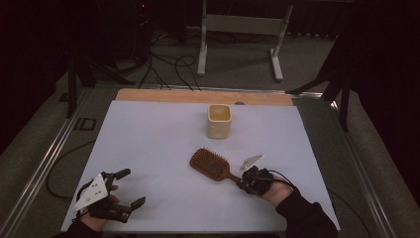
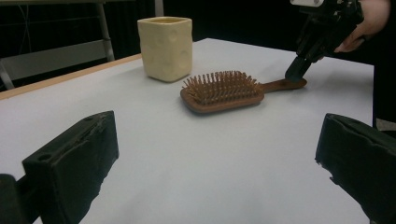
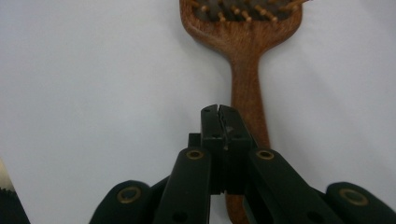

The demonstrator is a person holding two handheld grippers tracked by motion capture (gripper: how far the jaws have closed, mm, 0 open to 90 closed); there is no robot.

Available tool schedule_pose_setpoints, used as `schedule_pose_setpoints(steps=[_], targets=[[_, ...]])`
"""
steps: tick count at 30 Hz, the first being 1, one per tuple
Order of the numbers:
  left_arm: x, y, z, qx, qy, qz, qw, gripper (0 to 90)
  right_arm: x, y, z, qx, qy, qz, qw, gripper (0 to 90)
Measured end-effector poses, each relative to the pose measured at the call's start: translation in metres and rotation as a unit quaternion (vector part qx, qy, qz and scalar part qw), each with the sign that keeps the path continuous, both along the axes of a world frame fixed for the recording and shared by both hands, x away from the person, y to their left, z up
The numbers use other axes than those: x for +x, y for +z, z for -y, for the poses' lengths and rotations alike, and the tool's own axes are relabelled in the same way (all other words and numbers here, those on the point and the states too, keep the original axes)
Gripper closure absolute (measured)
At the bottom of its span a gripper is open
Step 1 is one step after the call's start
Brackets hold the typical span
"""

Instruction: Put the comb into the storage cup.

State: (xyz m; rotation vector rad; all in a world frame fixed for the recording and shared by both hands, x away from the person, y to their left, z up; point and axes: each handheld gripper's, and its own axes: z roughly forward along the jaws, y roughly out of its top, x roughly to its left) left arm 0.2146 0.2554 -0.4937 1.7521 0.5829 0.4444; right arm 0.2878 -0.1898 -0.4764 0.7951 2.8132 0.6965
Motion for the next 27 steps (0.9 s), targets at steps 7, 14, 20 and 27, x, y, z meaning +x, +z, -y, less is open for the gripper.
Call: schedule_pose_setpoints(steps=[7,14,20,27], targets=[[0.000,0.000,0.000,-0.001,0.000,-0.001,1.0000,0.1,0.002,0.012,0.003,-0.008,0.002,0.016,0.9998,90.0],[0.000,0.000,0.000,-0.001,0.000,0.000,1.0000,0.1,0.007,0.022,0.006,-0.012,-0.001,0.024,0.9996,88.8],[0.000,0.000,0.000,-0.001,0.000,0.000,1.0000,0.1,0.010,0.027,0.006,-0.014,0.000,0.024,0.9996,85.1],[0.000,0.000,0.000,-0.001,0.000,0.000,1.0000,0.1,0.015,0.030,0.002,-0.027,0.013,0.014,0.9995,64.5]])
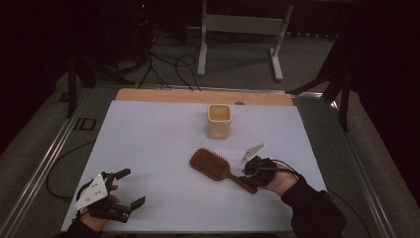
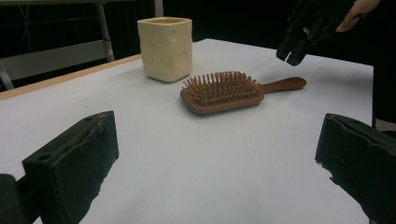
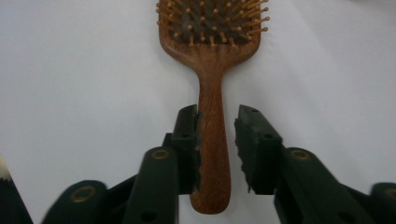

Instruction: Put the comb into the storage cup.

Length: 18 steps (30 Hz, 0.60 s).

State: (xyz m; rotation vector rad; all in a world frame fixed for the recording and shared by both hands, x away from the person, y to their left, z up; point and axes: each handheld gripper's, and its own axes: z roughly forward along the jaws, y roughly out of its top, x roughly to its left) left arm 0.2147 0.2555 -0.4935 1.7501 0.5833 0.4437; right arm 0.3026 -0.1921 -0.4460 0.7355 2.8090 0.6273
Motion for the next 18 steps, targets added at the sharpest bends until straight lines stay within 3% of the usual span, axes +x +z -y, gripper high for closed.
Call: schedule_pose_setpoints(steps=[1,2,3,4,16,18], targets=[[0.000,0.000,0.000,0.000,0.000,0.000,1.0000,0.1,0.000,0.000,0.000,0.000,0.000,0.000,1.0000,64.5],[0.000,0.000,0.000,0.000,0.000,0.000,1.0000,0.1,0.001,0.000,-0.001,-0.001,0.001,-0.003,1.0000,55.1],[0.000,0.000,0.000,0.000,0.000,0.000,1.0000,0.1,0.001,0.000,-0.001,-0.001,0.001,-0.003,1.0000,55.1],[0.000,0.000,0.000,-0.001,0.000,0.000,1.0000,0.1,0.003,-0.001,-0.002,-0.003,0.001,-0.011,0.9999,48.4],[0.000,0.000,0.000,0.000,0.000,0.000,1.0000,0.1,0.012,-0.008,-0.011,-0.018,0.010,-0.030,0.9993,18.2],[0.000,0.000,0.000,0.000,0.000,0.000,1.0000,0.1,0.013,-0.008,-0.012,-0.016,0.011,-0.033,0.9993,17.6]])
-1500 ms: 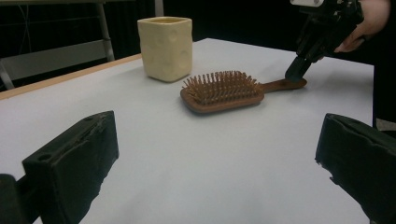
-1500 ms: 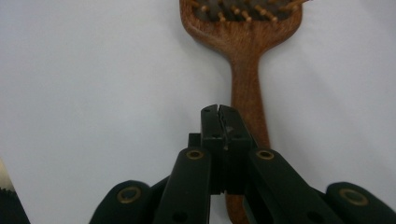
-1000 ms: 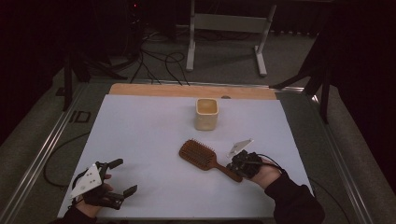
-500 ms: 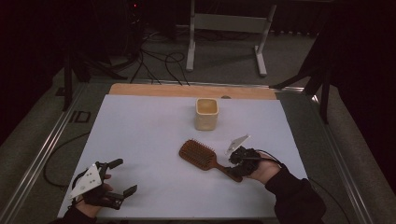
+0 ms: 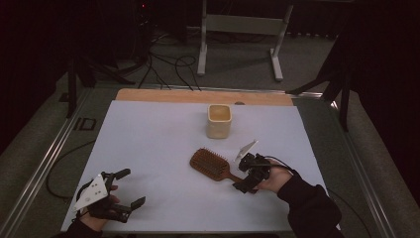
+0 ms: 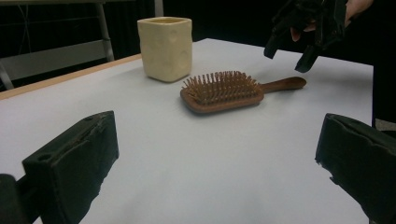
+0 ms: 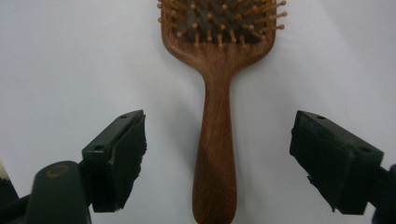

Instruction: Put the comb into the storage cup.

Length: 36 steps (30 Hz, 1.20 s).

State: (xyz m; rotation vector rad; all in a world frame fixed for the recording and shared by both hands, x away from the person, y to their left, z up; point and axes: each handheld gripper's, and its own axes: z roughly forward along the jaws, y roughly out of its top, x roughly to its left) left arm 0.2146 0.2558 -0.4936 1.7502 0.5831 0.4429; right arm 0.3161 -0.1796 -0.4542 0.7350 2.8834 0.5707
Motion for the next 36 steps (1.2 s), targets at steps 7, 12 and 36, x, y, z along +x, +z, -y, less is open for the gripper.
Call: schedule_pose_setpoints(steps=[7,12,36], targets=[[0.000,0.000,0.000,0.000,-0.001,0.000,1.0000,0.1,0.006,-0.002,-0.004,-0.005,0.002,-0.007,1.0000,13.9],[0.000,0.000,0.000,0.000,-0.001,0.000,1.0000,0.1,0.011,-0.004,-0.006,-0.008,0.004,-0.025,0.9997,16.3],[0.000,0.000,0.000,-0.001,-0.001,-0.001,1.0000,0.1,0.019,-0.018,-0.030,-0.058,0.019,-0.039,0.9974,24.9]])
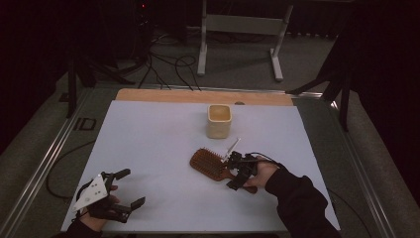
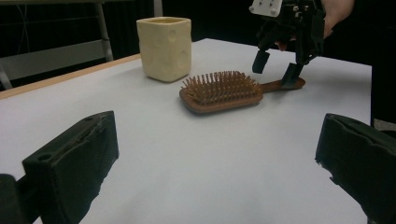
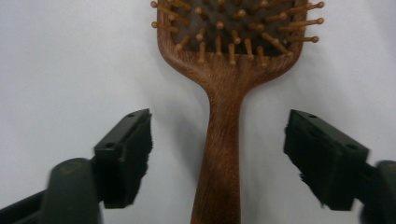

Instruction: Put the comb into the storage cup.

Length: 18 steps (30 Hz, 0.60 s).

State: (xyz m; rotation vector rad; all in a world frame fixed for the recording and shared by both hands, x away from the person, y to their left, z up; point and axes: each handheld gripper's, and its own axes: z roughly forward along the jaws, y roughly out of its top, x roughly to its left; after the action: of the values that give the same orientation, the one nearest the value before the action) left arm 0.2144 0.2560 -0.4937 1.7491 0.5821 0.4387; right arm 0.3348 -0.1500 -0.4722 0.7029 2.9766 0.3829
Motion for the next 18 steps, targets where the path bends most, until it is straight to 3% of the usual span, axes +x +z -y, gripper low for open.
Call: schedule_pose_setpoints(steps=[11,18], targets=[[0.0000,0.0000,-0.0001,0.000,0.000,0.000,1.0000,0.0,0.0040,-0.0025,-0.0068,-0.014,0.004,0.000,0.9999,43.5],[0.0002,0.0000,-0.0004,-0.001,0.000,-0.001,1.0000,0.1,0.0059,-0.0053,-0.0101,-0.029,0.011,-0.003,0.9995,49.7]])
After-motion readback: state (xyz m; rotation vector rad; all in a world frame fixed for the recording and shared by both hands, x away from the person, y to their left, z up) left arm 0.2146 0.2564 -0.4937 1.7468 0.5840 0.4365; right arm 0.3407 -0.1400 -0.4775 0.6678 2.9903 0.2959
